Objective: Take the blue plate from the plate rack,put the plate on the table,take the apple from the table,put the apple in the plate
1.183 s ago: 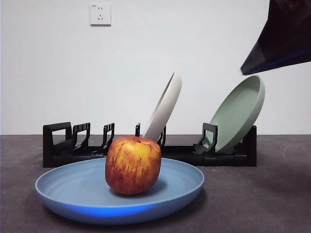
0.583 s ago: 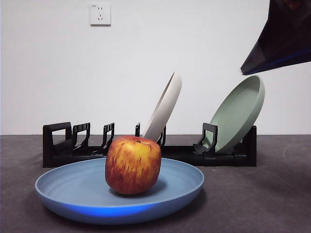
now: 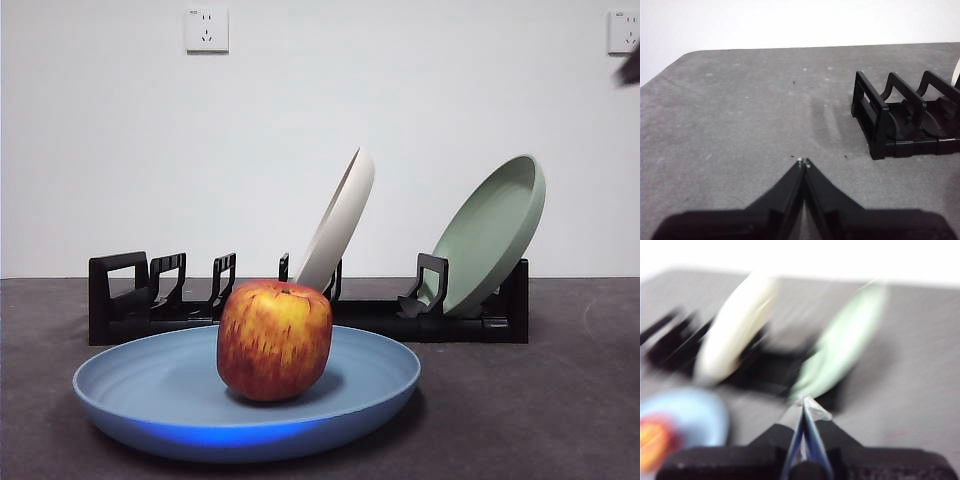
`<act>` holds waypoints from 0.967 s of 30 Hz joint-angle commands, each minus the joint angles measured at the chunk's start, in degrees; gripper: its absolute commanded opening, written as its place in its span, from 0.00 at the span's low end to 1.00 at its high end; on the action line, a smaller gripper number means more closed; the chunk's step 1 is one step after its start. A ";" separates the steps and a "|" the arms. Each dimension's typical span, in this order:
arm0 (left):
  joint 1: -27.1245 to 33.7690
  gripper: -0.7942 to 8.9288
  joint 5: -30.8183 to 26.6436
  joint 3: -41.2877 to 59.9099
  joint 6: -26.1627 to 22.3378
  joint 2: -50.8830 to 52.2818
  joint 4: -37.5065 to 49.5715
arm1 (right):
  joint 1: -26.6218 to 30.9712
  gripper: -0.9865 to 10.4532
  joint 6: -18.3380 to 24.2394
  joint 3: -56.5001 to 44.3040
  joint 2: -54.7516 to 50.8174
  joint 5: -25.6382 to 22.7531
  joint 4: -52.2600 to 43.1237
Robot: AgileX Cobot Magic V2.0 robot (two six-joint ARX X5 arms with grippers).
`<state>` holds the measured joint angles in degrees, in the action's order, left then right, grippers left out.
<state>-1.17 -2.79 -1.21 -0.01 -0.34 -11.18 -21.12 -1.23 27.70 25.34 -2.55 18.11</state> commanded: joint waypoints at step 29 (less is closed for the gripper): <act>0.20 0.08 0.11 0.85 -0.04 0.15 0.42 | 15.43 0.09 0.37 -27.28 -25.27 8.28 -7.74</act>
<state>-1.17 -2.76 -1.17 0.01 -0.34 -11.07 -5.87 -0.03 1.37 0.23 5.87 10.55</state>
